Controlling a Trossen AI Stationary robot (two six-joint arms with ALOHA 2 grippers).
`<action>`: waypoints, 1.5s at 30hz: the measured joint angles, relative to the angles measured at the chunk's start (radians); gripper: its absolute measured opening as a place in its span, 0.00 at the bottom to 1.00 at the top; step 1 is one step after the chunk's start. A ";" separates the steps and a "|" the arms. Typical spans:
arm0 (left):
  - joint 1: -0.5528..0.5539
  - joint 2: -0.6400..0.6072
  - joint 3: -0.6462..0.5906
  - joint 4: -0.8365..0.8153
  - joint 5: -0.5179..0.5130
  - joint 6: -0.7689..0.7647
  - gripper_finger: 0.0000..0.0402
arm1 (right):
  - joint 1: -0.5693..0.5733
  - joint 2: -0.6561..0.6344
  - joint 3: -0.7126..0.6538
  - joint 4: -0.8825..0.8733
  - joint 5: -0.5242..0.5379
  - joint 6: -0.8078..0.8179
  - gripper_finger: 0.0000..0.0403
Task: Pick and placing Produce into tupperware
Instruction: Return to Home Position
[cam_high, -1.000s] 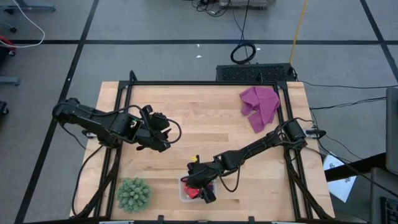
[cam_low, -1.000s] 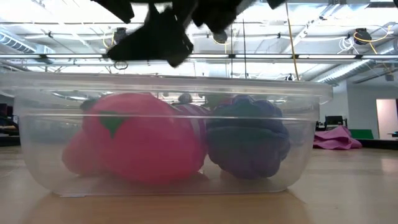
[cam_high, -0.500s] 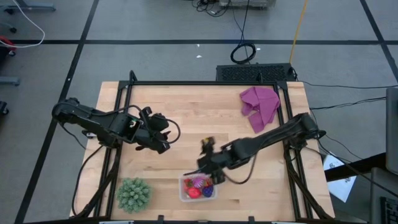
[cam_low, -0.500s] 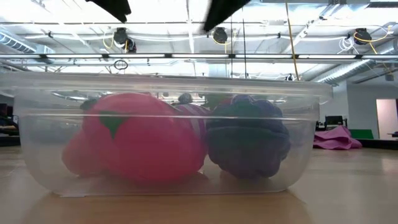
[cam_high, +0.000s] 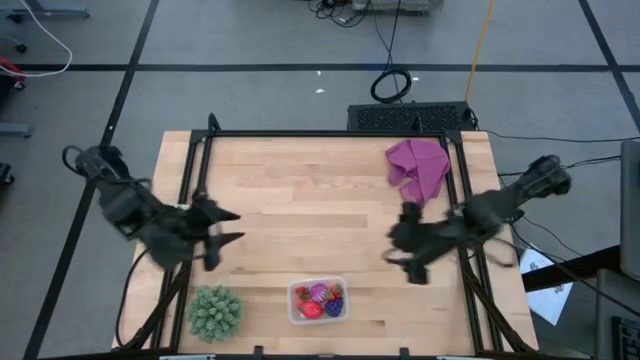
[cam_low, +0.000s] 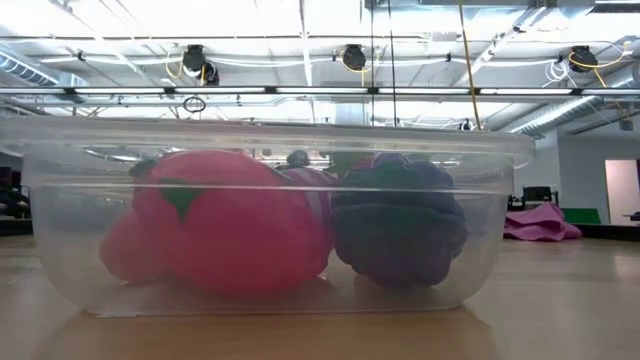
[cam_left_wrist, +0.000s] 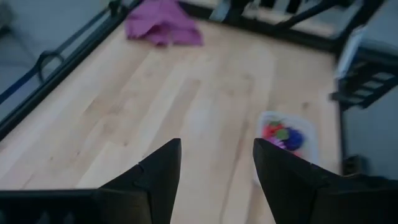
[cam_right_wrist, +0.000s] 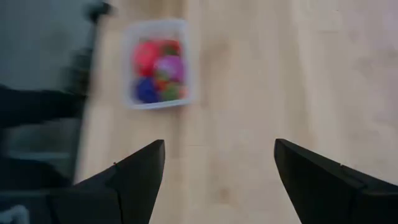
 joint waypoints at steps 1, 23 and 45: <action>-0.045 -0.012 0.000 -0.010 -0.035 -0.025 0.52 | 0.030 -0.046 -0.044 0.035 0.001 0.027 0.73; -0.508 0.051 -0.424 0.033 -0.370 -0.841 0.52 | 0.423 -0.442 -1.069 1.455 0.144 0.010 0.73; -0.227 -0.152 -0.558 0.075 -0.536 -0.528 0.52 | -0.223 -0.707 -1.121 1.431 -0.401 -0.273 0.73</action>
